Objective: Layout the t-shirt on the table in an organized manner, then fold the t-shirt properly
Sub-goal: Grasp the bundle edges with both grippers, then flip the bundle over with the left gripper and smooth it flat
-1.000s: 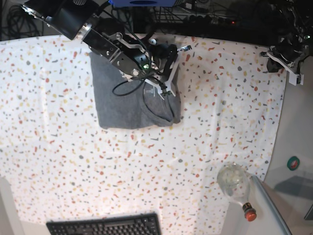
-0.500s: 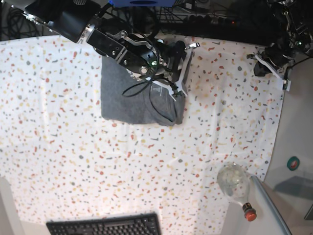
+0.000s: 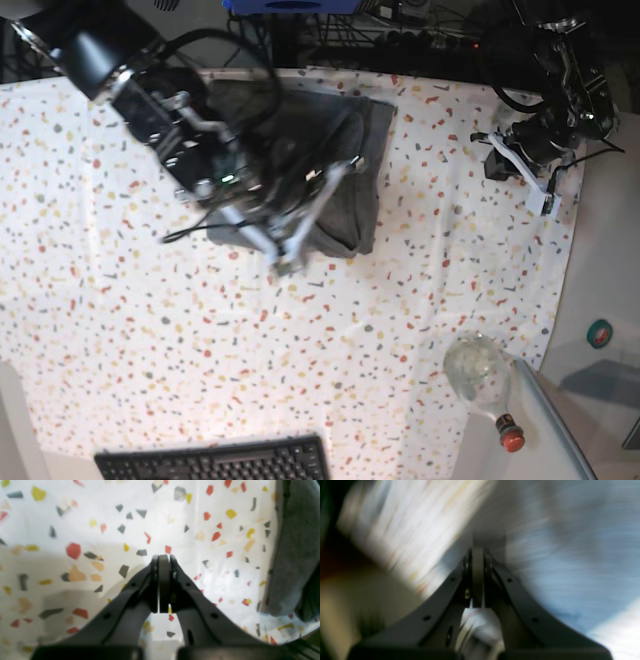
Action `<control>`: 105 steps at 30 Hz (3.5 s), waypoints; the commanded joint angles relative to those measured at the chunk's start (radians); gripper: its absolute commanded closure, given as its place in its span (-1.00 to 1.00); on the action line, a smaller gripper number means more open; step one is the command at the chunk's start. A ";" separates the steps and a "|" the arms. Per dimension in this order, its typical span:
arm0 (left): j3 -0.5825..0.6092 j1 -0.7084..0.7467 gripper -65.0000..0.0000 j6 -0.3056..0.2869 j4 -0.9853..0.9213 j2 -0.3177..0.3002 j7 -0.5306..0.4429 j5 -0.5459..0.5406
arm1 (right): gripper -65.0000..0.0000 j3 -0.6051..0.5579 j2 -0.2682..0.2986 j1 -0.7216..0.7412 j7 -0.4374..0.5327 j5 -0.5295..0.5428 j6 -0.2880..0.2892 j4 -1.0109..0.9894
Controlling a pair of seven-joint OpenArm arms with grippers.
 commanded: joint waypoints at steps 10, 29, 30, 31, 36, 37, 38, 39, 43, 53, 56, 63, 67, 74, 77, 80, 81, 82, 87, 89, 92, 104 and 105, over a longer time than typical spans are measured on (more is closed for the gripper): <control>0.182 0.003 1.00 -0.009 0.382 0.061 0.328 -0.199 | 1.00 0.295 0.062 -0.127 -0.016 0.003 0.156 0.078; 0.355 -0.129 -1.00 -0.009 -0.005 0.087 0.243 -0.312 | 1.00 0.293 0.028 -0.142 -0.022 0.000 0.211 0.075; 0.378 -0.132 -1.00 -0.009 -0.028 0.087 0.228 -0.312 | 1.00 0.293 0.031 -0.142 -0.022 0.000 0.211 0.075; 0.395 -0.133 -1.00 -0.009 -0.054 0.088 0.213 -0.312 | 1.00 0.293 0.033 -0.142 -0.022 0.000 0.211 0.075; 0.413 -0.138 -1.00 -0.009 -0.183 0.108 0.159 -0.311 | 1.00 0.293 0.033 -0.143 -0.022 0.000 0.211 0.075; 0.413 -0.143 -1.00 -0.009 -0.198 0.111 0.159 -0.311 | 1.00 0.293 0.034 -0.143 -0.022 0.000 0.211 0.075; 0.415 -0.152 -1.00 -0.009 -0.215 0.121 0.159 -0.311 | 1.00 0.293 0.034 -0.143 -0.022 0.000 0.211 0.075; 0.410 -0.158 -1.00 -0.009 -0.228 0.125 0.159 -0.308 | 1.00 0.293 0.034 -0.143 -0.022 0.000 0.211 0.075; 0.404 -0.170 -1.00 -0.009 -0.264 0.127 0.158 -0.309 | 1.00 0.293 0.034 -0.143 -0.022 0.001 0.211 0.075; 0.415 -0.189 -1.00 0.153 -0.271 0.128 0.130 -0.314 | 1.00 0.301 0.034 -0.163 -0.016 0.000 0.211 0.075; 0.415 -0.202 -0.62 0.208 -0.271 0.128 0.131 -0.311 | 1.00 0.302 0.034 -0.163 -0.016 0.000 0.212 0.075; 0.439 -0.259 1.00 0.319 -0.303 0.122 0.133 -0.308 | 1.00 0.304 0.054 -0.165 -0.014 0.003 0.212 0.077; 0.553 -0.296 1.00 0.362 -0.341 0.087 0.133 -0.312 | 1.00 0.350 0.063 -0.173 -0.014 0.006 0.212 0.094; 0.828 -0.445 1.00 0.391 -0.387 0.018 0.133 -0.305 | 1.00 0.577 0.063 -0.257 -0.014 0.006 0.234 0.244; 1.088 -0.572 1.00 0.391 -0.413 -0.036 0.127 -0.305 | 1.00 0.689 0.062 -0.277 -0.014 0.006 0.234 0.247; 1.366 -0.713 1.00 0.394 -0.415 -0.054 0.125 -0.243 | 1.00 0.783 0.063 -0.295 -0.022 0.001 0.271 0.247; 1.438 -0.753 1.00 0.394 -0.416 -0.048 0.125 -0.208 | 1.00 0.815 0.063 -0.302 -0.022 0.000 0.301 0.247; 1.500 -0.782 1.00 0.394 -0.416 -0.030 0.125 -0.168 | 1.00 0.849 0.063 -0.305 -0.022 -0.002 0.324 0.246; 1.647 -0.838 1.00 0.390 -0.418 0.101 0.124 0.076 | 1.00 0.956 0.060 -0.318 -0.022 -0.002 0.351 0.161; 1.653 -0.830 1.00 0.386 -0.418 0.156 0.124 0.168 | 1.00 0.971 0.062 -0.321 -0.022 -0.002 0.351 0.121; 1.661 -0.828 1.00 0.316 -0.418 0.220 0.122 0.246 | 1.00 0.985 0.062 -0.338 -0.014 -0.002 0.352 0.086; 1.572 -0.807 1.00 0.256 -0.596 0.266 0.124 0.274 | 1.00 0.981 0.062 -0.341 -0.022 0.003 0.357 0.085; 1.527 -0.801 1.00 0.256 -0.613 0.266 0.124 0.274 | 1.00 0.964 0.060 -0.343 -0.022 0.003 0.372 0.088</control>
